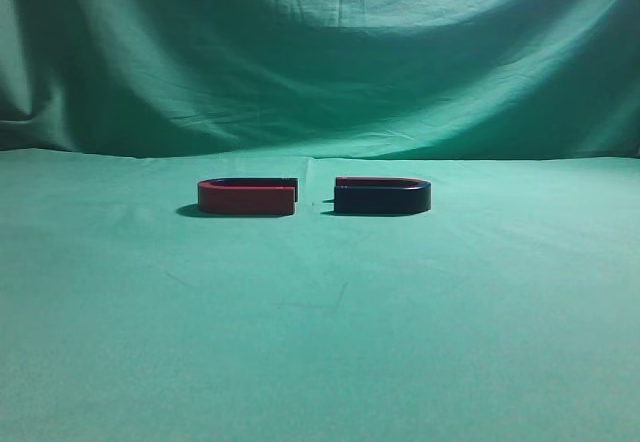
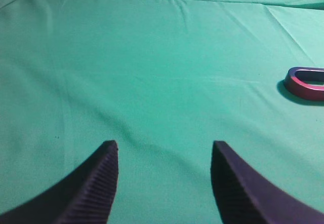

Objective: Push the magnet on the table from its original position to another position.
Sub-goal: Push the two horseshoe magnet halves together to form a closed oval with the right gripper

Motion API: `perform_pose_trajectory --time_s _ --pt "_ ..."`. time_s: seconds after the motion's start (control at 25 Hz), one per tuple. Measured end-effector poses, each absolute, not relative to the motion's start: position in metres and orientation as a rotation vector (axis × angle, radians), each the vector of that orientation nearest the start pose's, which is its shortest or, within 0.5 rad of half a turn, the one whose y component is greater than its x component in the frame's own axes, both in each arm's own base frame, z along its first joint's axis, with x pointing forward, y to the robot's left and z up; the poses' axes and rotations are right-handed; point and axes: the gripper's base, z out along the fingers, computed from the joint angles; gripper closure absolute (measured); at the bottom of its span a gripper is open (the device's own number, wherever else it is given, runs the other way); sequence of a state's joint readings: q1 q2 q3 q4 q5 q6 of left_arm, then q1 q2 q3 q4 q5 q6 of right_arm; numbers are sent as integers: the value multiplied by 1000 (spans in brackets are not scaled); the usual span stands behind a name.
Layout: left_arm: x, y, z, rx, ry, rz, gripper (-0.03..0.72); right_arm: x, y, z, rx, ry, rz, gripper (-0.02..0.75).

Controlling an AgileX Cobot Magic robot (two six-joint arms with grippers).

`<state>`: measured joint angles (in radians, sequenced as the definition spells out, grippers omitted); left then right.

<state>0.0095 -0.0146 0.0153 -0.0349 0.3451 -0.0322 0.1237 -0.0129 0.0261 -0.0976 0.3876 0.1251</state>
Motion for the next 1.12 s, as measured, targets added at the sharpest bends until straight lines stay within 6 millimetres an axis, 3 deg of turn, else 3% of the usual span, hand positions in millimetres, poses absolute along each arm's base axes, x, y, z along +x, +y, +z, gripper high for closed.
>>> perform_pose_trajectory --time_s 0.88,1.12 --pt "53 -1 178 -60 1829 -50 289 52 3 171 -59 1880 74 738" --pt "53 -1 178 -60 1829 -50 289 56 7 191 51 1654 240 738"
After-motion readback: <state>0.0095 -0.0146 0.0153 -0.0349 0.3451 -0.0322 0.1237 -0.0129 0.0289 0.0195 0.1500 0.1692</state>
